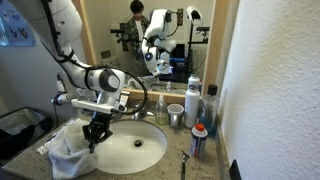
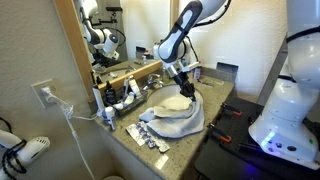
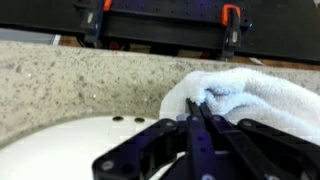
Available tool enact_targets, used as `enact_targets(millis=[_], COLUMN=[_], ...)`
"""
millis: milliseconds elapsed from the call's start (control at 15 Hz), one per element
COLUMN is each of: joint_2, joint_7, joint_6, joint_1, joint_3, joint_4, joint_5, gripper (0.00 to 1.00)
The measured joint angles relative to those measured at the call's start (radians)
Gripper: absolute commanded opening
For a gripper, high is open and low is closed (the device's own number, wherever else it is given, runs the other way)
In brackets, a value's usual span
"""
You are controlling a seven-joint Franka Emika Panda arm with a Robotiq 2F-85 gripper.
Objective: Unhang the towel from the wall and use it to wipe the countertop, hang the towel back on the wall
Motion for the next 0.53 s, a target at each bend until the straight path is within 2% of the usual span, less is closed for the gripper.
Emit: enact_targets(millis=[267,400,533], joint_2=[-0.014,-0.017,-0.017], joint_7=[0.013,0.007,-0.016], joint_6=[0.222,0.313,0.355], joint_1=[0.01,0.009,0.008], joint_3=[0.034,0.061,0.092], joint_4=[-0.002,-0.002,0.002], joint_5=[0.072,0.161,0.26], gripper=[0.01,0.01,0.01])
